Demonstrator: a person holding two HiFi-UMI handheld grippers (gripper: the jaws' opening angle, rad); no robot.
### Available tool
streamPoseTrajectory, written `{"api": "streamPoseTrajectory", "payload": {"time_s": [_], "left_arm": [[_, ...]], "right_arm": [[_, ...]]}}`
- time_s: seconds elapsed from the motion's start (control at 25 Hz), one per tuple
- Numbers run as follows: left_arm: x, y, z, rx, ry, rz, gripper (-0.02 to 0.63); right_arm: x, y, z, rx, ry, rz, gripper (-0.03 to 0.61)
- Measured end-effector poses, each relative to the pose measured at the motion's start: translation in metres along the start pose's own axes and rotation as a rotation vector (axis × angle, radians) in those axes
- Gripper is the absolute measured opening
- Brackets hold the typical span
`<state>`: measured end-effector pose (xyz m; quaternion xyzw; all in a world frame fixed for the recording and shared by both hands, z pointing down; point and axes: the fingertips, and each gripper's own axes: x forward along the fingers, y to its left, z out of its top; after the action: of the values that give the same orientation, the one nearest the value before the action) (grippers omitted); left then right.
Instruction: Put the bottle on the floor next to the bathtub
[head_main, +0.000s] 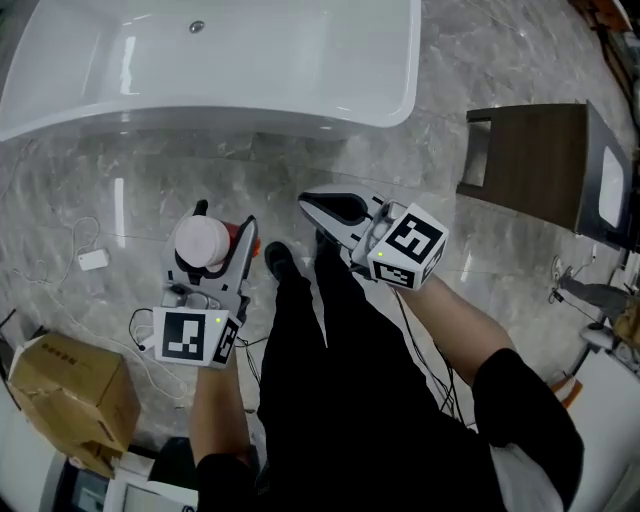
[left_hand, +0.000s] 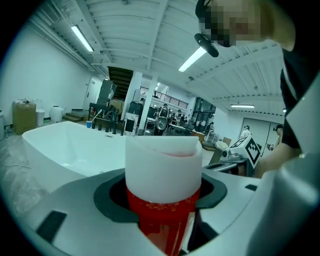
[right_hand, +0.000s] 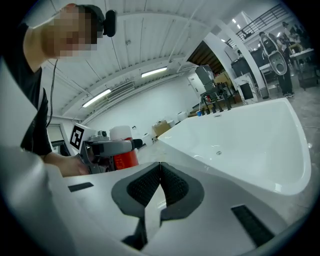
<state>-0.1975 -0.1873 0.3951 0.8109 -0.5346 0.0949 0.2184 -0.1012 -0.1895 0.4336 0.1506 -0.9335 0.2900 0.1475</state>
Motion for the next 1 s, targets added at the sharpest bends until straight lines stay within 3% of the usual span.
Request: {"api": "streamPoseTrajectory", "payload": {"time_s": [0.32,0.52,0.8,1.0], "left_arm": [[0.044,0.034,-0.094,-0.022,0.054,-0.013,0.293],[0.066,0.052,-0.149,-0.004,0.081,-0.006,0.293],[0.109,0.074,-0.224,-0.023,0.096,0.002,0.293],[0.141,0.097,-0.279,-0.003,0.097,0.004,0.293]], "right_arm": [[0.060,-0.051,-0.083,0.038,0.017,-0.016,0.028],[0.089,-0.095,-0.144,0.075,0.027,-0.074,0.028],[0.119,-0.153,-0.198,0.132,-0.015,-0.084,0.028],[0.152,-0.185,-0.235,0.090,-0.006,-0.075,0.028]]}}
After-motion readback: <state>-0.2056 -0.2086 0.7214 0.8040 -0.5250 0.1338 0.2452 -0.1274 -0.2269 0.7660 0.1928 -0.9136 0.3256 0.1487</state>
